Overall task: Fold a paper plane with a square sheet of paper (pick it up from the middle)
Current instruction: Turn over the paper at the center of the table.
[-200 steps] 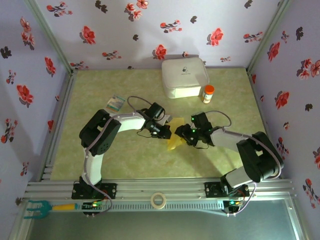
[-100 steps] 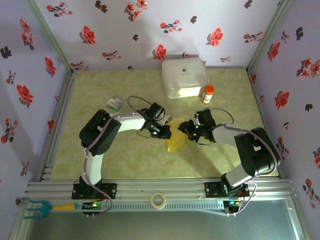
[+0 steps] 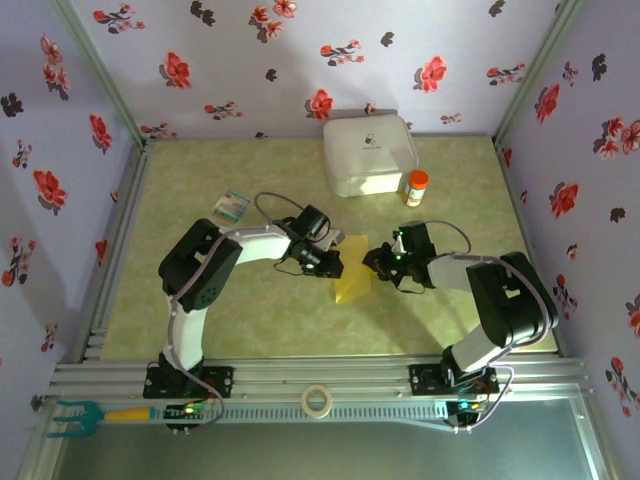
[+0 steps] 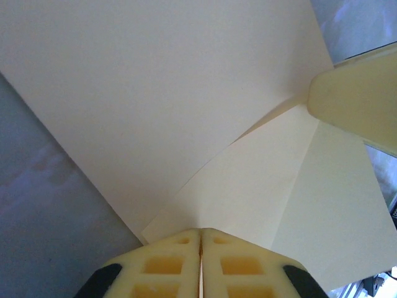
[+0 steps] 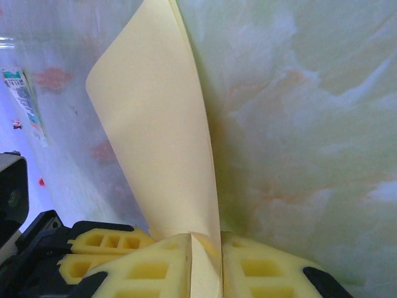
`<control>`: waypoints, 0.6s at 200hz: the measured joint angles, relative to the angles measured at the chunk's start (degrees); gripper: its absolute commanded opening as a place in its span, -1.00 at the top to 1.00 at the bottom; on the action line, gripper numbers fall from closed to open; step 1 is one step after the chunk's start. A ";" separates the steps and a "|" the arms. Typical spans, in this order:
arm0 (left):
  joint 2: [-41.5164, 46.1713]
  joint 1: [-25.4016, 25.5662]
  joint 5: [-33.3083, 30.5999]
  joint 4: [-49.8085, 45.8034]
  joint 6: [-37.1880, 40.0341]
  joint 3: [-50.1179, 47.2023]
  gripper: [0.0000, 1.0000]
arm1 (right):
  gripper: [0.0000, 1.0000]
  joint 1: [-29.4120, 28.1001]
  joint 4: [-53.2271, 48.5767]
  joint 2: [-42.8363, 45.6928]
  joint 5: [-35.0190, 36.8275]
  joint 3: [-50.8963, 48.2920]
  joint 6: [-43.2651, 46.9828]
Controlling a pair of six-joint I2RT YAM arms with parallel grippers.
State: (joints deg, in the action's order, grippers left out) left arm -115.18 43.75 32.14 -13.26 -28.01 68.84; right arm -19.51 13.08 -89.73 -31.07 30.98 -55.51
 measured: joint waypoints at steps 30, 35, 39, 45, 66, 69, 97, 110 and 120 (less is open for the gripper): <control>0.00 0.00 0.04 0.11 -0.20 0.00 0.75 | 0.73 0.15 1.29 -0.42 -0.74 -0.42 0.02; 0.00 0.00 0.07 0.13 -0.20 0.00 0.75 | 0.75 0.15 1.55 -0.50 -0.76 -0.48 0.00; 0.00 0.00 0.09 0.15 -0.20 0.00 0.74 | 0.76 0.15 1.77 -0.52 -0.87 -0.55 0.00; 0.02 0.00 0.15 0.15 -0.24 0.00 0.73 | 0.77 0.15 2.12 -0.57 -0.92 -0.70 0.02; 0.11 0.02 0.31 0.26 -0.48 0.00 0.67 | 0.87 0.20 2.58 -0.61 -0.98 -1.05 0.00; 0.17 0.02 0.31 0.26 -0.48 -0.02 0.67 | 0.87 0.20 2.64 -0.61 -1.07 -1.07 0.02; 1.53 0.02 -0.50 0.37 -0.63 -0.52 0.63 | 0.94 0.31 3.10 -0.59 -1.36 -1.09 0.02; 3.02 0.02 -1.25 0.42 -0.66 -0.90 0.62 | 0.94 0.39 3.08 -0.48 -1.36 -1.09 0.04; 4.37 0.02 -1.88 0.52 -0.68 -1.31 0.61 | 0.95 0.39 2.91 -0.09 -1.33 -1.09 0.11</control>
State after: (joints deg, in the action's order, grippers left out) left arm -110.80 43.77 30.26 -12.73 -28.69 67.53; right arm -19.11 15.99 -89.82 -32.40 29.89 -55.40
